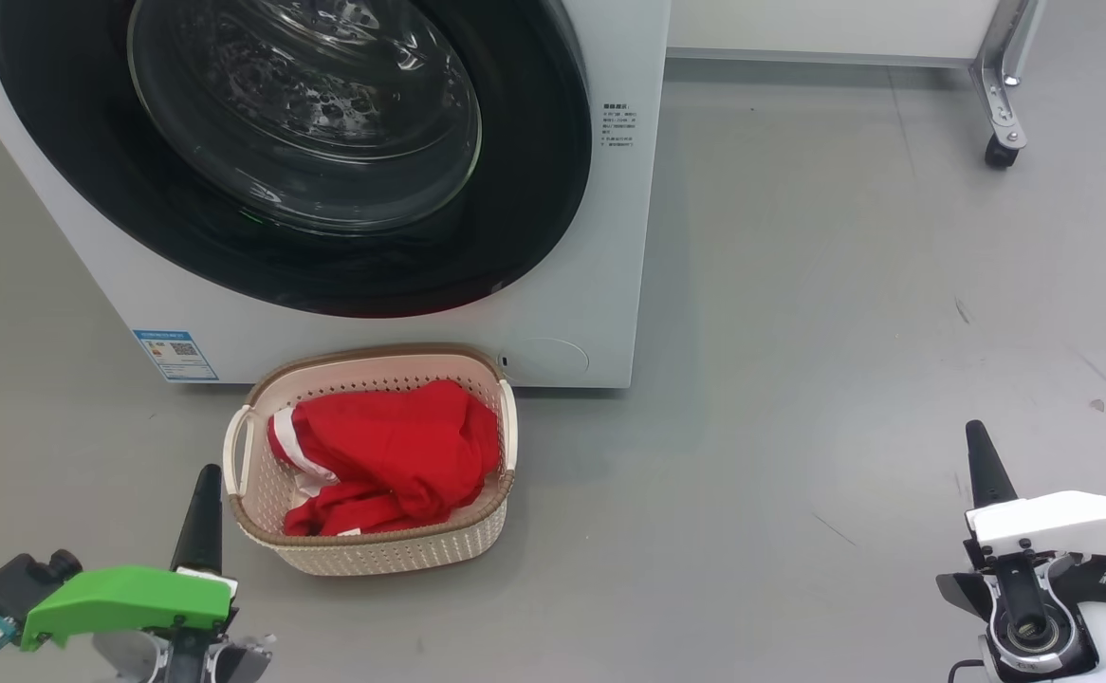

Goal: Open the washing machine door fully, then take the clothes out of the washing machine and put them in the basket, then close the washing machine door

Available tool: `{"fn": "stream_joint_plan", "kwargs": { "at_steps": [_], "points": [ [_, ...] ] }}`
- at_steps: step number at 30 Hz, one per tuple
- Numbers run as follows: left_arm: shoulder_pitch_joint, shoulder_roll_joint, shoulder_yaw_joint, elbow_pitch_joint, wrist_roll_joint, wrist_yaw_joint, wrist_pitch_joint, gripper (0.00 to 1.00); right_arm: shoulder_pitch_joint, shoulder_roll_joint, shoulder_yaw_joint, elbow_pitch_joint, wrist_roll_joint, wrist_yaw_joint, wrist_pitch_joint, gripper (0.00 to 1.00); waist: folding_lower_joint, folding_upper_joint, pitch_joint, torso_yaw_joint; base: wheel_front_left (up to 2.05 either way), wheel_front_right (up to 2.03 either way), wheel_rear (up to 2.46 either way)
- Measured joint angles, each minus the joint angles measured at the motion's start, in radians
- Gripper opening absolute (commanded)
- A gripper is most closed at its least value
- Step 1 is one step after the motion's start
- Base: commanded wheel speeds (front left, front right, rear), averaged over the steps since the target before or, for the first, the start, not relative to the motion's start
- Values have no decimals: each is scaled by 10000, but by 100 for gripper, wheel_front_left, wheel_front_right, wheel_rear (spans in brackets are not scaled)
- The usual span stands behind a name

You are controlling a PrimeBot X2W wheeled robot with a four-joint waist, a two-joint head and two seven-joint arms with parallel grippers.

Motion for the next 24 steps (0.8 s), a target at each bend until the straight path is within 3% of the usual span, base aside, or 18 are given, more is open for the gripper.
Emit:
{"fn": "stream_joint_plan", "kwargs": {
  "at_steps": [24],
  "points": [
    [0,6,623,0,-2468,0,773,0,74,113,-698,-107,2890,173,826,0,0,0,-199,-83,0,0,0]
  ]
}}
